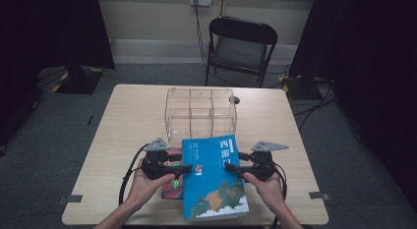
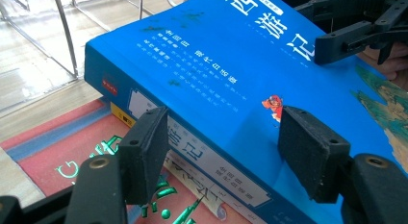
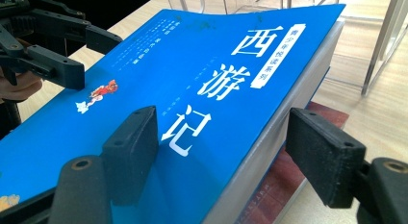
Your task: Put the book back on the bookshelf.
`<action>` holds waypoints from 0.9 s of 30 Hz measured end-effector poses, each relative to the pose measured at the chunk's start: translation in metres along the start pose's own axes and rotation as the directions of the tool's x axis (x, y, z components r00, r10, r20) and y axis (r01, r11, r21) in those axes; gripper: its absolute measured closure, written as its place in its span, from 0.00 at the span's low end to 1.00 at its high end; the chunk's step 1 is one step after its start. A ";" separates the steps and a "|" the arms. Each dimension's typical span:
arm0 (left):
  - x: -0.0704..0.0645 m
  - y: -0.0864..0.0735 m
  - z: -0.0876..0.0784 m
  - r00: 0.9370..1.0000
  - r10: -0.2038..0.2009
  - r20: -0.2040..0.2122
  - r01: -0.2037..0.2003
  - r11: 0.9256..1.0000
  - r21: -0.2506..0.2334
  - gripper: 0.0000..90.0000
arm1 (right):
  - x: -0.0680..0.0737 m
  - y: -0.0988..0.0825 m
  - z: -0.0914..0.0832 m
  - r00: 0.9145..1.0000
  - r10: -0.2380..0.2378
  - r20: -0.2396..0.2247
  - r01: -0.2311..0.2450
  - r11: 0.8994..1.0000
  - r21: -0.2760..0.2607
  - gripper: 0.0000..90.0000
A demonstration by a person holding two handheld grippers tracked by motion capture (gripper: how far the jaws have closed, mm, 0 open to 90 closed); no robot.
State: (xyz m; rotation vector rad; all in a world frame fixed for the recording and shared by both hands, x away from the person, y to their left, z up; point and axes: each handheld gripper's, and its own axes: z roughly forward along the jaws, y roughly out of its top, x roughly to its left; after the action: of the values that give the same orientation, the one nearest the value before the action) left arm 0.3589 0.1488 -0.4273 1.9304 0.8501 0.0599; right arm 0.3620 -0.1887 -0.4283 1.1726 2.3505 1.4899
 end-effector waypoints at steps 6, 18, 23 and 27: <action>0.000 0.000 0.001 1.000 -0.002 -0.009 0.002 1.000 -0.005 0.39 | 0.003 0.003 -0.003 0.999 0.033 0.032 -0.033 0.999 -0.017 0.41; 0.001 0.000 0.002 1.000 -0.002 -0.009 0.002 1.000 -0.006 0.38 | 0.012 -0.005 -0.019 0.996 0.070 -0.053 -0.072 0.997 -0.041 0.59; 0.001 0.001 0.002 1.000 -0.001 -0.011 0.001 1.000 -0.005 0.38 | 0.021 -0.005 -0.015 0.995 0.077 -0.064 -0.078 0.997 -0.007 0.59; 0.001 0.000 0.002 1.000 -0.004 -0.011 0.004 1.000 -0.009 0.38 | 0.010 0.004 -0.005 0.992 0.077 -0.097 -0.076 0.997 0.019 0.57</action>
State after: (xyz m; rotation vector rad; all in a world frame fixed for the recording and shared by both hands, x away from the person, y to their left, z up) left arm 0.3607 0.1479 -0.4283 1.9219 0.8592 0.0717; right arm 0.3549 -0.1852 -0.4195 1.2341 2.4090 1.5919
